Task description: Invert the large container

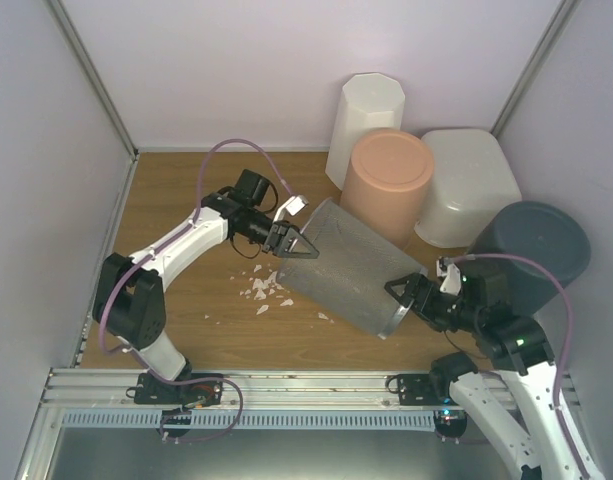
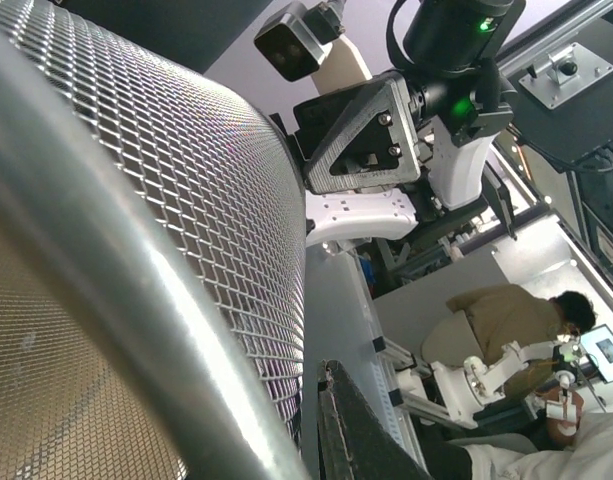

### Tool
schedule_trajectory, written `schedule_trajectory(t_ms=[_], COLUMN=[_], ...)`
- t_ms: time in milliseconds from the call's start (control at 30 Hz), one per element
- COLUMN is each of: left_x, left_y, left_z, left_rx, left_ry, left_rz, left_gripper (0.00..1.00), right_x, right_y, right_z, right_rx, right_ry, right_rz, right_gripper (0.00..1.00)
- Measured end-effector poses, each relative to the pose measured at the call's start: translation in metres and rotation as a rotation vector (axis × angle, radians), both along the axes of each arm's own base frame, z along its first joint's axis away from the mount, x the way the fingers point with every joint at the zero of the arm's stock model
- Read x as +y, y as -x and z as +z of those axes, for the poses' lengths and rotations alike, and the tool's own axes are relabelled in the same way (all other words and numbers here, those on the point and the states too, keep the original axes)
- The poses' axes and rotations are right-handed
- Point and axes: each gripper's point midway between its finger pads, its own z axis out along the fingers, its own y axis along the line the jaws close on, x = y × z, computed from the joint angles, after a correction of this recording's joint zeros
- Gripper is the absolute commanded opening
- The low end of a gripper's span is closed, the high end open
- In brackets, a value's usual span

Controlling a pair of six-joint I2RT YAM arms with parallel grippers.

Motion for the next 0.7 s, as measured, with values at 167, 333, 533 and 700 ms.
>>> schedule_trajectory(t_ms=[167, 333, 533, 700], left_x=[-0.006, -0.012, -0.021, -0.026], left_y=[0.0, 0.002, 0.007, 0.003], left_z=[-0.004, -0.012, -0.024, -0.043], left_rx=[0.026, 0.056, 0.125, 0.208], left_ry=[0.009, 0.012, 0.012, 0.001], left_rz=[-0.023, -0.05, -0.093, -0.11], left_gripper=[0.01, 0.06, 0.05, 0.1], right_x=[-0.005, -0.011, -0.02, -0.025], right_y=[0.006, 0.015, 0.019, 0.019], right_z=[0.004, 0.008, 0.012, 0.026], right_rx=[0.017, 0.039, 0.044, 0.02], right_ry=[0.02, 0.041, 0.072, 0.086], right_rz=[-0.016, -0.029, -0.058, -0.079], right_gripper=[0.95, 0.95, 0.95, 0.94])
